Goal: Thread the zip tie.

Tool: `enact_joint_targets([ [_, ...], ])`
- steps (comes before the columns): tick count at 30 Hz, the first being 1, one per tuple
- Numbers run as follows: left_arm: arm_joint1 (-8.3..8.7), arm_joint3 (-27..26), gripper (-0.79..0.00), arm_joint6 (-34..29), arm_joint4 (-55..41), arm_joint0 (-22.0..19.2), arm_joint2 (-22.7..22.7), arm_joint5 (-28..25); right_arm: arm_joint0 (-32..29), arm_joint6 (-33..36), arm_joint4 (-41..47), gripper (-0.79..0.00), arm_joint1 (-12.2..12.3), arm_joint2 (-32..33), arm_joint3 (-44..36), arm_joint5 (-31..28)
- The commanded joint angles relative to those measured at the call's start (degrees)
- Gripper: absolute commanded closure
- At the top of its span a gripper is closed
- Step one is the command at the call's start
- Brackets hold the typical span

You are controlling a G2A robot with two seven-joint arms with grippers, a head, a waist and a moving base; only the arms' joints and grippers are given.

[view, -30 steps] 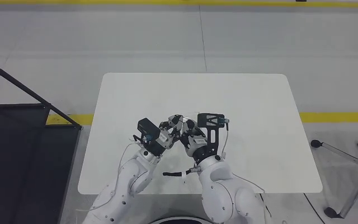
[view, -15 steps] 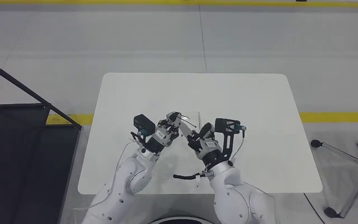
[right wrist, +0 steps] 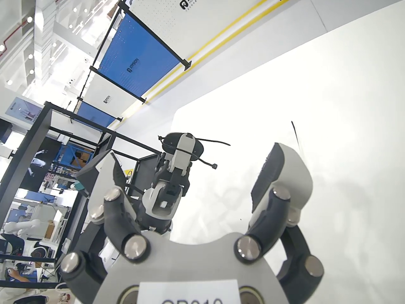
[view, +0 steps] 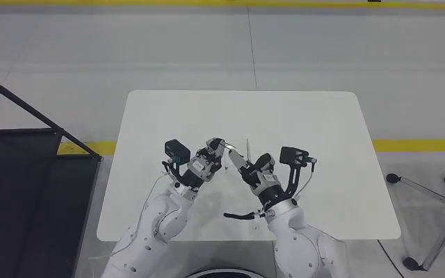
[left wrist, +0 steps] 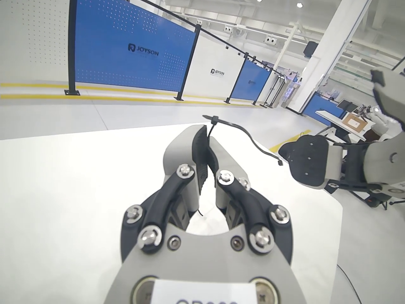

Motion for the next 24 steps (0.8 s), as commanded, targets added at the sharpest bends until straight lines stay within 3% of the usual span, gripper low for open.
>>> enact_joint_targets([
  [1,-0.05,-0.68,0.0,-1.66,-3.6,0.14,-0.35,-1.09,0.49,-0.43,4.9,-0.785,-0.1,1.99,1.88,-1.28],
  [4,0.01,-1.34,0.0,-5.11,-9.73,0.26,-1.27,-4.08,1.33,0.99,14.41,-0.785,-0.08,5.44,5.33,-7.12],
  [9,0.16,-1.9,0.0,-8.96,-15.58,0.47,-2.73,-6.34,0.94,5.42,31.89,-0.785,0.66,12.98,11.71,-25.23],
  [23,0.22,-3.58,0.0,-13.99,-22.83,1.0,-4.22,-7.13,1.36,5.32,30.48,-0.785,0.78,12.54,13.4,-25.44],
  [24,0.22,-3.69,0.0,-14.08,-22.9,1.11,-4.28,-7.06,1.82,5.29,30.61,-0.61,0.77,12.08,14.3,-25.44],
])
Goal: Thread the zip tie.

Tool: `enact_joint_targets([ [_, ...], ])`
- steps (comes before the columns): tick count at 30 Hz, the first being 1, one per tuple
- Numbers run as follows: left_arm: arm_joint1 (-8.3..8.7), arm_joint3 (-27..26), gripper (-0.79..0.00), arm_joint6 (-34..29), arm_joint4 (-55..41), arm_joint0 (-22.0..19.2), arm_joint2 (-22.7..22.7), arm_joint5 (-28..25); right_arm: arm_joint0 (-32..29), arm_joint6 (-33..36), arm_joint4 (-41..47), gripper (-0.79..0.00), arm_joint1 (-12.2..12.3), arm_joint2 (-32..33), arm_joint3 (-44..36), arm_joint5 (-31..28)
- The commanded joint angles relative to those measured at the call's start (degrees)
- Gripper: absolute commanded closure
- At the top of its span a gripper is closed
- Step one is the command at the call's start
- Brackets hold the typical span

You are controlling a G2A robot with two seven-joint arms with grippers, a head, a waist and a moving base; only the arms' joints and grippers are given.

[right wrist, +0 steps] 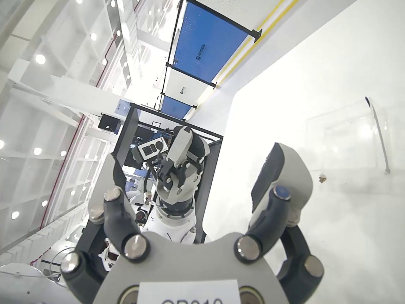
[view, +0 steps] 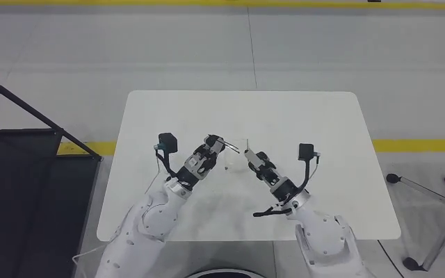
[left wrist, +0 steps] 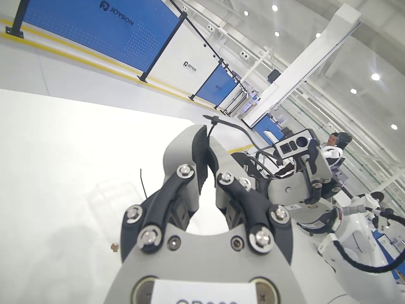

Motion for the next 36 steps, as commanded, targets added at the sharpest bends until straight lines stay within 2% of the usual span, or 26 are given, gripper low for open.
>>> enact_joint_targets([
  [1,0.01,-0.3,0.0,-0.15,-0.16,0.21,-0.18,0.11,1.05,0.21,0.12,-0.486,0.0,-0.74,1.94,-0.22],
  [2,0.02,-0.47,0.0,-0.31,-0.45,0.35,-0.31,0.14,1.62,0.26,0.08,-0.406,0.03,-0.79,2.91,-0.4],
  [7,0.12,-0.97,0.0,-2.36,-3.09,0.68,-0.87,-0.68,3.18,0.2,0.87,-0.36,0.15,-1.28,5.53,-1.67],
  [9,0.14,-0.99,0.0,-2.94,-3.61,0.64,-1.04,-0.79,3.63,0.37,1.22,-0.286,0.19,-1.65,5.92,-2.53],
  [11,0.14,-0.93,0.0,-3.41,-3.91,0.54,-1.02,-0.84,3.94,0.32,1.57,-0.259,0.25,-1.81,6.26,-3.14],
  [17,0.1,-0.83,0.0,-3.23,-4.21,0.31,-1.33,-0.22,3.46,-2.09,3.76,-0.259,0.37,-1.47,6.51,-5.25],
  [21,0.08,-0.74,0.0,-2.89,-5.05,0.24,-1.88,-0.2,2.69,-2.08,5.52,-0.296,0.66,-0.07,6.5,-5.74],
  [24,0.1,-0.73,0.0,-3.05,-5.74,0.29,-2.17,-0.44,2.53,-1.18,6.29,-0.296,0.87,0.31,6.66,-6.08],
  [36,-0.05,-0.51,0.0,-3.91,-5.57,0.0,-1.32,-0.52,5.13,-0.7,4.72,-0.28,1.01,-2.93,7.24,-4.5],
])
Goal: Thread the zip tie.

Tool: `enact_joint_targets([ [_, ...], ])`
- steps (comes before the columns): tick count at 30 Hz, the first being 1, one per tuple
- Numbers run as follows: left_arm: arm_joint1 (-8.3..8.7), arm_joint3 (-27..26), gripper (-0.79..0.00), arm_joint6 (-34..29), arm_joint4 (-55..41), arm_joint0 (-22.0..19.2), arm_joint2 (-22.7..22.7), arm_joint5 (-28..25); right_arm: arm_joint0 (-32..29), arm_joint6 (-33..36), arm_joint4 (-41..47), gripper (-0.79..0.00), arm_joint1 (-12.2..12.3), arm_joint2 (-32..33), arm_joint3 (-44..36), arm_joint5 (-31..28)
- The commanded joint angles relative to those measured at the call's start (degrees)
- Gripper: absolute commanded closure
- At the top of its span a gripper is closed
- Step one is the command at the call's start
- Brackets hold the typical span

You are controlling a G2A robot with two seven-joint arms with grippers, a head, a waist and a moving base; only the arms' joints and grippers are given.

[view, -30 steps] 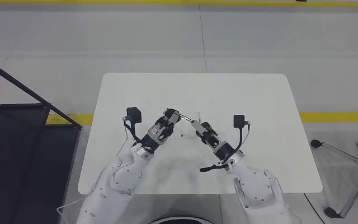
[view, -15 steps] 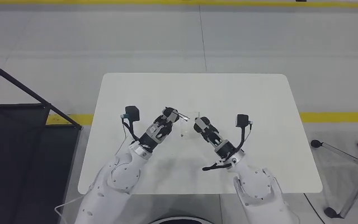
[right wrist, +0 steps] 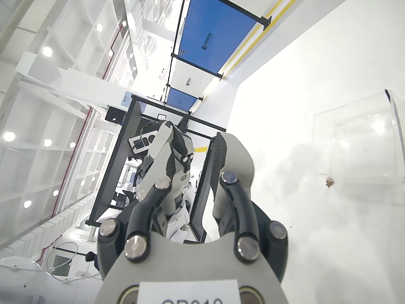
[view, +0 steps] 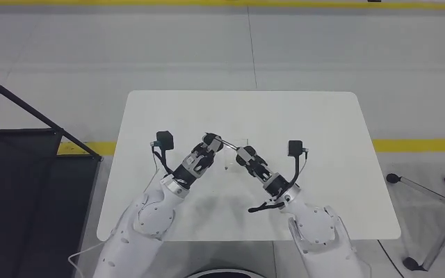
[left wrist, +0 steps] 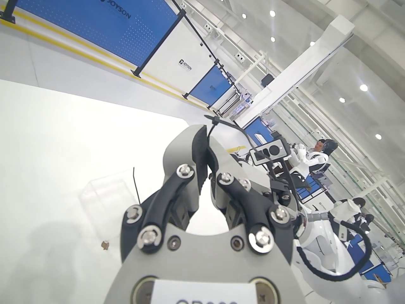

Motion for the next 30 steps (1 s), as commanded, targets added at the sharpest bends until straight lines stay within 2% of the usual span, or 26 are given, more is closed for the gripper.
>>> enact_joint_targets([
  [1,-0.02,0.04,0.0,-0.12,-0.01,-0.04,0.12,-0.08,0.35,-0.14,0.06,-0.28,0.01,-0.33,0.15,0.12],
  [15,-0.16,0.86,0.0,-0.63,0.26,-0.61,0.71,-0.27,1.26,-0.72,-0.44,-0.203,0.27,-2.14,0.3,0.47],
  [30,-0.14,1.1,0.0,-0.99,0.43,-0.38,0.8,-2.14,2.13,-1.31,0.65,-0.188,0.56,-2.64,0.85,1.38],
])
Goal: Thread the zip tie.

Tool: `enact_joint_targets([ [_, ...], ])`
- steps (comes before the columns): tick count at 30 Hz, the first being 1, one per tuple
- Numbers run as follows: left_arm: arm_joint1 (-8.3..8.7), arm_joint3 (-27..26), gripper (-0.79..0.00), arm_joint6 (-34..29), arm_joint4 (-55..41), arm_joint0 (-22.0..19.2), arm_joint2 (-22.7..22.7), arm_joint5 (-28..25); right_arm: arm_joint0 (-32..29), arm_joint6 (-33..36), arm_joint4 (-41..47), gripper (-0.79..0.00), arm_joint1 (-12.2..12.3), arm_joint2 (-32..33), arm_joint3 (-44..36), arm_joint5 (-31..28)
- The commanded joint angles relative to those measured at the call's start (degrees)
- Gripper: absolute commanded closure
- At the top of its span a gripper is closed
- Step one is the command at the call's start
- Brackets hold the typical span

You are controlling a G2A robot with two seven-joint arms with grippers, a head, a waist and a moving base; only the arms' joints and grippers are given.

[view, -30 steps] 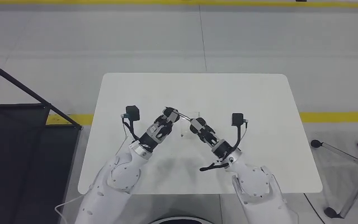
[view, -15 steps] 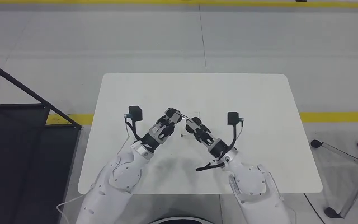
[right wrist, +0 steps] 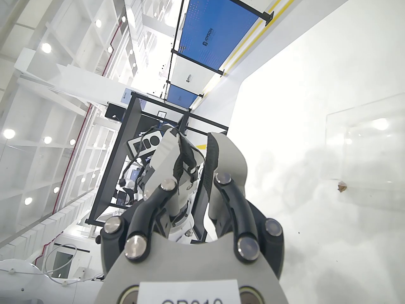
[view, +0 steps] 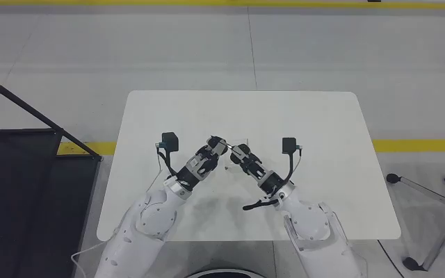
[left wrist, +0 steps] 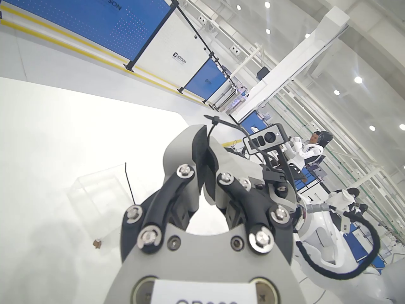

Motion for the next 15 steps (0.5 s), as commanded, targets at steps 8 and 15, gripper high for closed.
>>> enact_joint_targets([
  [8,0.01,-0.04,0.0,-0.33,0.19,-0.04,-0.02,-0.14,0.3,-0.37,0.4,-0.012,0.19,-0.1,0.14,0.19],
  [15,0.02,-0.07,0.0,-0.45,0.26,-0.04,-0.03,-0.33,0.38,-0.46,0.4,0.0,0.35,-0.27,0.1,0.29],
])
